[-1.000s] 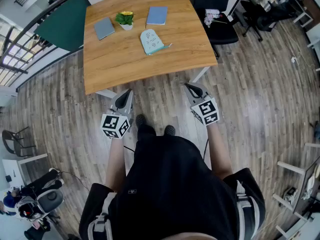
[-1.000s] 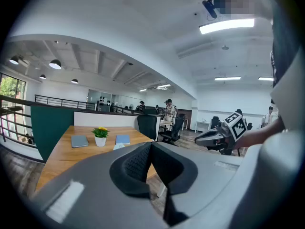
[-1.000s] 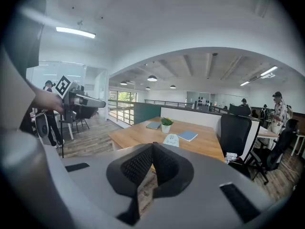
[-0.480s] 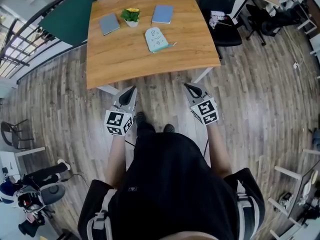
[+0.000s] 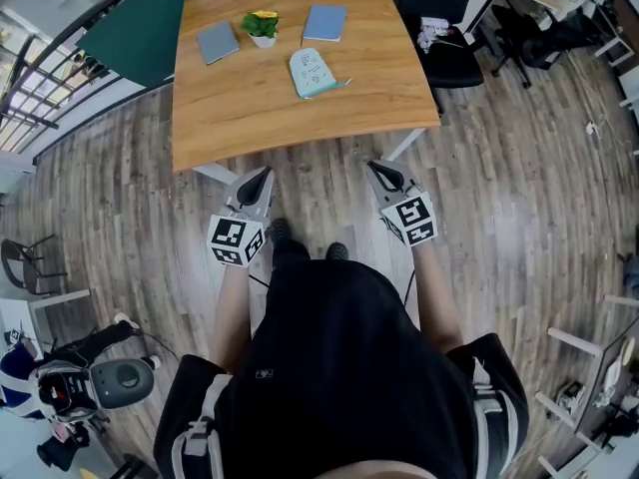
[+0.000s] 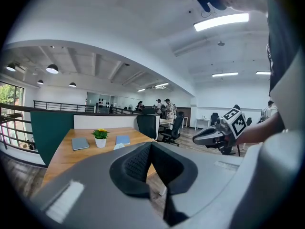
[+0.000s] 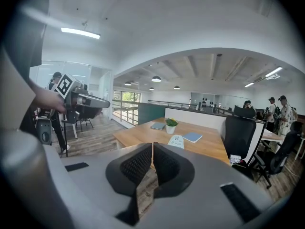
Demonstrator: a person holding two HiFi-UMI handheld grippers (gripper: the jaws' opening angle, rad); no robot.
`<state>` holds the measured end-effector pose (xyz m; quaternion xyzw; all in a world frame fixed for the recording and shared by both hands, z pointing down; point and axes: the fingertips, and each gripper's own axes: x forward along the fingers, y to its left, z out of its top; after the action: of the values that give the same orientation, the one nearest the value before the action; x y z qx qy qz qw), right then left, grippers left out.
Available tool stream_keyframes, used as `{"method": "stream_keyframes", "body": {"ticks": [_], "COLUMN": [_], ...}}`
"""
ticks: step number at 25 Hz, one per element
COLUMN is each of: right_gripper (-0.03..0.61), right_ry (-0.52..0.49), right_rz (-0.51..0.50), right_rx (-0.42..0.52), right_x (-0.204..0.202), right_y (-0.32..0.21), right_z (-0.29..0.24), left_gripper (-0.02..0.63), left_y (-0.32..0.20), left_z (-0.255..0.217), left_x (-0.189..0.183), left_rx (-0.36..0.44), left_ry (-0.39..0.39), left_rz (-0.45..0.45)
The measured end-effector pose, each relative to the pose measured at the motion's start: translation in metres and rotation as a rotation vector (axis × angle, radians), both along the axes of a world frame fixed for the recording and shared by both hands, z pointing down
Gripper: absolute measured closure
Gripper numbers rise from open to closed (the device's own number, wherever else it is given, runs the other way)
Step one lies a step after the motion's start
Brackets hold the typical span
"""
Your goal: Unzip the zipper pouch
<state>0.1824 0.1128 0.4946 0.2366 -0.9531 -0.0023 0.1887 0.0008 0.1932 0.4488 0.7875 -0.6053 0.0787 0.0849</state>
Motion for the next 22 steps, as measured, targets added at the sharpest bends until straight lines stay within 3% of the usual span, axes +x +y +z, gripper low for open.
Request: {"method": "stream_keyframes", "body": {"ticks": [6, 14, 22], "right_gripper": [0.521, 0.375, 0.316], "right_ry": [0.006, 0.011, 0.0], "right_rz": [-0.006, 0.0, 0.015], "right_rx": [0.002, 0.004, 0.006], "right_x": [0.002, 0.008, 0.016], "right_y": [0.006, 0.009, 0.011], "right_z": [0.002, 0.005, 0.008], "left_gripper": [0.607, 0.5, 0.422], "left_y": [0.004, 0.005, 0.004], "left_z": [0.001, 0.001, 0.003], "left_x": [0.003, 0.009, 0.014], "left_rx": [-0.003, -0.004, -0.015], "left_ry": [0.015, 0.017, 0.012], "left_rz": [0.008, 0.013, 0.011]}}
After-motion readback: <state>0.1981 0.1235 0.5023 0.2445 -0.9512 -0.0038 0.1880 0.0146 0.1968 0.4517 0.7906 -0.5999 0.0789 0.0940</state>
